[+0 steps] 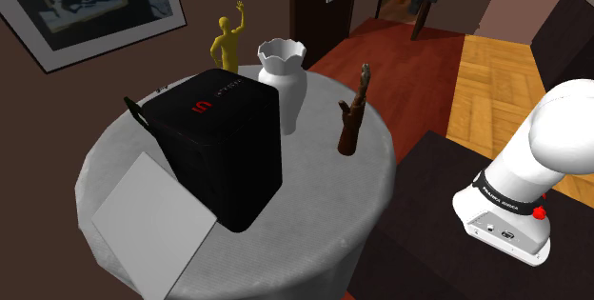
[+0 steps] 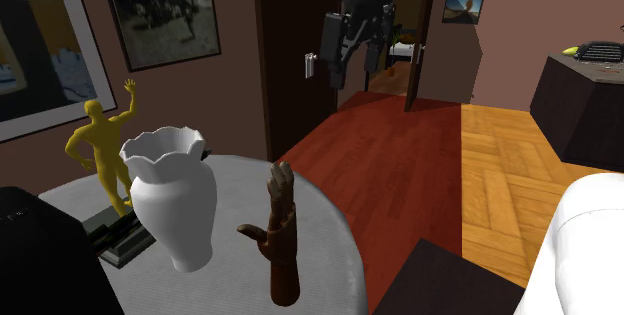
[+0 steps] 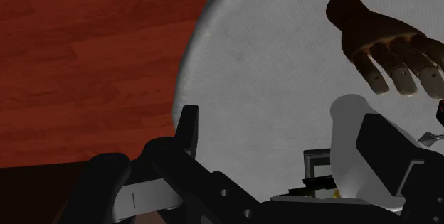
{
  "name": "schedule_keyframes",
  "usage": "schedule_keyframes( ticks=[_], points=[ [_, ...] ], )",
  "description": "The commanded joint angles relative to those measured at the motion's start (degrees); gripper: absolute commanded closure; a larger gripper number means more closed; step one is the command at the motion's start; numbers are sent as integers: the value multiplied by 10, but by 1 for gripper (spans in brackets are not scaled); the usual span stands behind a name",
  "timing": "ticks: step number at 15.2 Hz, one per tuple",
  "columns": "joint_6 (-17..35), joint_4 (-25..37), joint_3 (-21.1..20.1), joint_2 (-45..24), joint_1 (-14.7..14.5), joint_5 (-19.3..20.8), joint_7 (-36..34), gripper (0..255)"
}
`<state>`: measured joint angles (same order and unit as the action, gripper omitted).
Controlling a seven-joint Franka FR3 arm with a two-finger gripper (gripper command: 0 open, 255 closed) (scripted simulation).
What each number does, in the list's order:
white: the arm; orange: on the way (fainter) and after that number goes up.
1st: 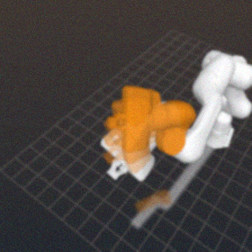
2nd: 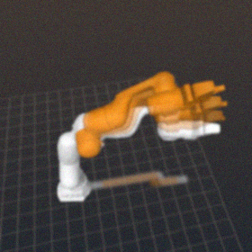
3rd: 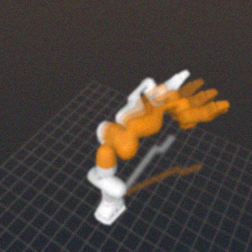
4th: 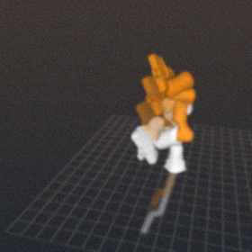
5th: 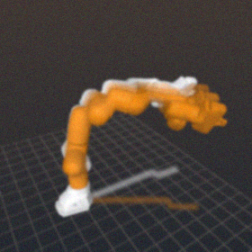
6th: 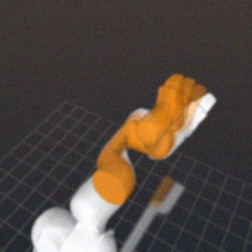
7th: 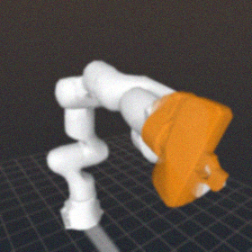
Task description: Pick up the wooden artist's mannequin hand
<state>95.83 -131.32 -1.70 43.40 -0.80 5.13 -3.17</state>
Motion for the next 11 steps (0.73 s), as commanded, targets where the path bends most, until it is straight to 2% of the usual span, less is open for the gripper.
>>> schedule_keyframes(
  ticks=[1, 6, 11],
  points=[
    [0, 0, 0, 0, 0, 0, 0, 0],
    [-8, -19, -121, -8, 25, -14, -195, 0],
    [-22, 6, -244, -70, 60, -26, -393, 0]
  ],
)
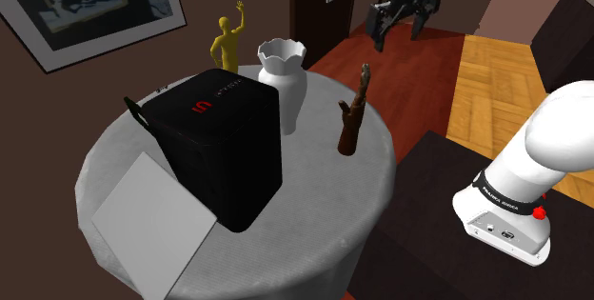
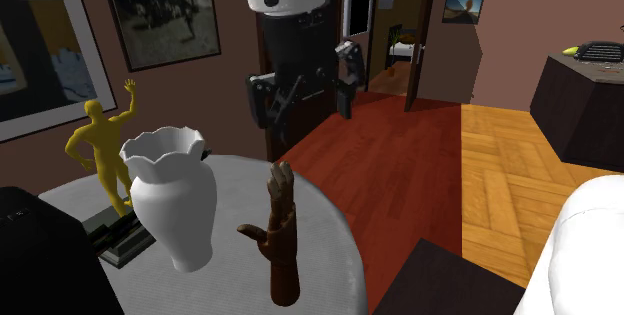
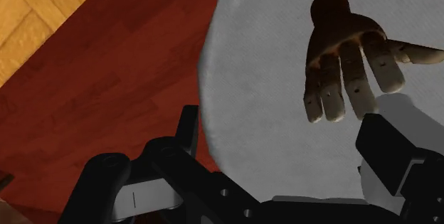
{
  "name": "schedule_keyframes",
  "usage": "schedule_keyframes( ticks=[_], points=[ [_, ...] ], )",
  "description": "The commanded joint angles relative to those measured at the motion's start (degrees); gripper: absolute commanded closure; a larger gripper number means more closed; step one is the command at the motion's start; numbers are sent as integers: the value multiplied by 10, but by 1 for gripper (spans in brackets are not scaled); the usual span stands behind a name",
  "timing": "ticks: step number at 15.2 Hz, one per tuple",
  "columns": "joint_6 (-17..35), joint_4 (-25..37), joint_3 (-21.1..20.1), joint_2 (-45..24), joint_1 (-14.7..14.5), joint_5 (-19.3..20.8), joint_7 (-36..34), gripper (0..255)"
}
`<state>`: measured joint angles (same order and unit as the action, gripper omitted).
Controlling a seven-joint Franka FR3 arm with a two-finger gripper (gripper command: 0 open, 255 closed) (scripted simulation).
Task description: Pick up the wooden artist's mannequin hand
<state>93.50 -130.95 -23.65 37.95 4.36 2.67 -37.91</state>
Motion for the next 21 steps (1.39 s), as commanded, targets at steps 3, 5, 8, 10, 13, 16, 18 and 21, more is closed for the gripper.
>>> schedule_keyframes(
  ticks=[3, 5, 8, 10, 13, 16, 18, 21],
  points=[
    [-10, 37, -100, -77, 39, 1, -170, 0],
    [-20, 67, -151, -130, 63, 11, -257, 0],
    [-40, 123, -229, -230, 101, 43, -398, 0],
    [-61, 167, -277, -317, 120, 80, -503, 0],
    [-55, 170, -285, -353, 116, 98, -544, 0],
    [-34, 154, -286, -362, 115, 104, -553, 0],
    [-21, 143, -287, -369, 114, 108, -561, 0],
    [-18, 141, -287, -371, 114, 109, -563, 255]
  ],
)
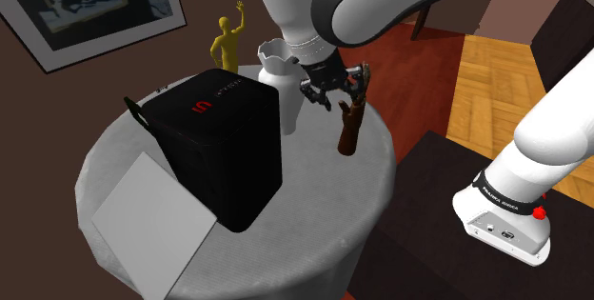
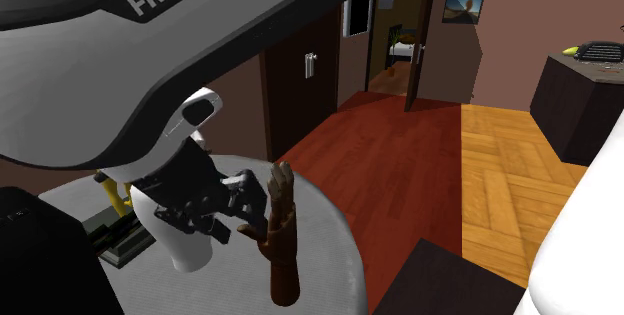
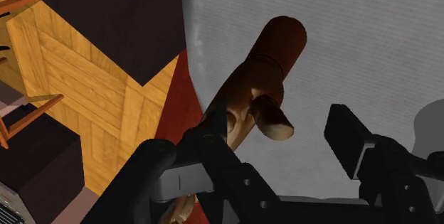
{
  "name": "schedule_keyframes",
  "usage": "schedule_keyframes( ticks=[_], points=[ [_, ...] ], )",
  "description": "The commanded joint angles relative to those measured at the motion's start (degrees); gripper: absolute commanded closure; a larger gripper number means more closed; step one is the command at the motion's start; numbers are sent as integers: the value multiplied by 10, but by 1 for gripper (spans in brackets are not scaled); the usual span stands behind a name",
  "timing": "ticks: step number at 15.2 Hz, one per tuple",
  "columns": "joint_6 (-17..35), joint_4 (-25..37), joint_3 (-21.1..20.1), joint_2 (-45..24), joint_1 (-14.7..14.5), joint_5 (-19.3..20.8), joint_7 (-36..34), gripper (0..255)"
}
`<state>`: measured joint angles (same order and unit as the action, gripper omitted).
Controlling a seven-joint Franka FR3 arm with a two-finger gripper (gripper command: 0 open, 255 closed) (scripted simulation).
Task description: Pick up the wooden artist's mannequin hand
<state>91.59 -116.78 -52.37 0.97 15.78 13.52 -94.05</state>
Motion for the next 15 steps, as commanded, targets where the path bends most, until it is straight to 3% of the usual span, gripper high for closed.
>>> schedule_keyframes(
  ticks=[1, 9, 15],
  points=[
    [1, -1, 0, -1, 0, 1, -1, 255],
    [2, -1, 0, -1, 0, 1, -1, 255],
    [-39, 31, 3, 18, 2, -11, 19, 255]
  ],
)
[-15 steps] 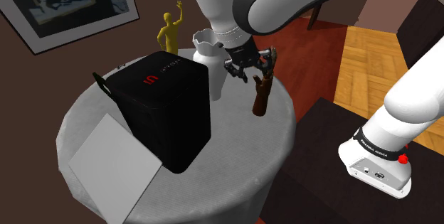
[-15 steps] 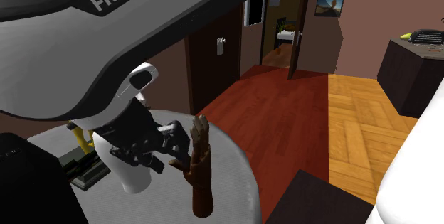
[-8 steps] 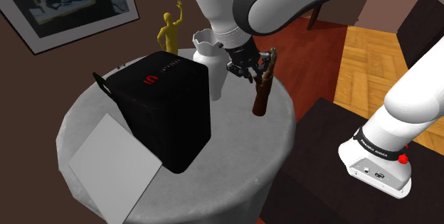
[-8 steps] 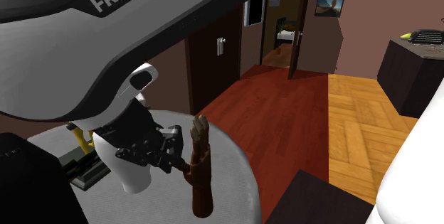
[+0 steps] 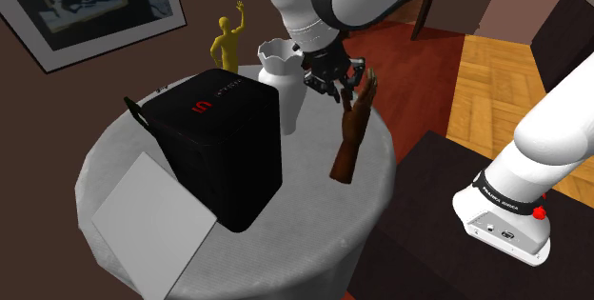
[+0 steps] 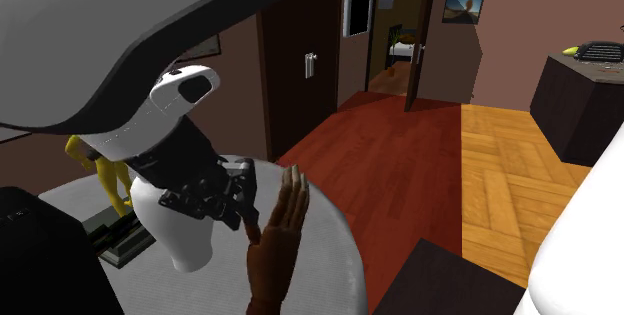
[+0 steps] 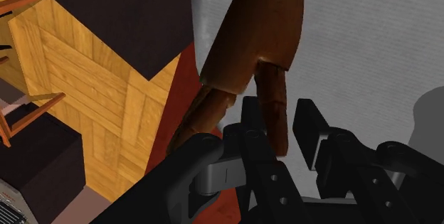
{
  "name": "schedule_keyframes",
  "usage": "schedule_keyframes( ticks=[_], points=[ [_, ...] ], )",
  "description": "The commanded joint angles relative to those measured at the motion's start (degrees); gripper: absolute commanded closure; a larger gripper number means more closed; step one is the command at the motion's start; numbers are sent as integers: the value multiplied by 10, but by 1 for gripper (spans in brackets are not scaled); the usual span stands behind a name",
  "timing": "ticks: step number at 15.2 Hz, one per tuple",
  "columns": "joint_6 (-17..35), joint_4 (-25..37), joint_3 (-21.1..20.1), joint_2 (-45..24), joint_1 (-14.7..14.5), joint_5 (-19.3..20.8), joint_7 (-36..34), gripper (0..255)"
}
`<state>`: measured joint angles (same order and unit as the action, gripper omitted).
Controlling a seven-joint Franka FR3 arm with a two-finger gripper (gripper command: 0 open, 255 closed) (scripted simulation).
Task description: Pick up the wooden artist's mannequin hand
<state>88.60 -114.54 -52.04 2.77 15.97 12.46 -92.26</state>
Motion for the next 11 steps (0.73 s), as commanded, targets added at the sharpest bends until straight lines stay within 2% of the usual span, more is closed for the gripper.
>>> schedule_keyframes(
  ticks=[1, 11],
  points=[
    [-16, 14, 0, 3, 0, -2, 4, 255],
    [-73, 67, 3, 16, 1, -8, 25, 255]
  ],
)
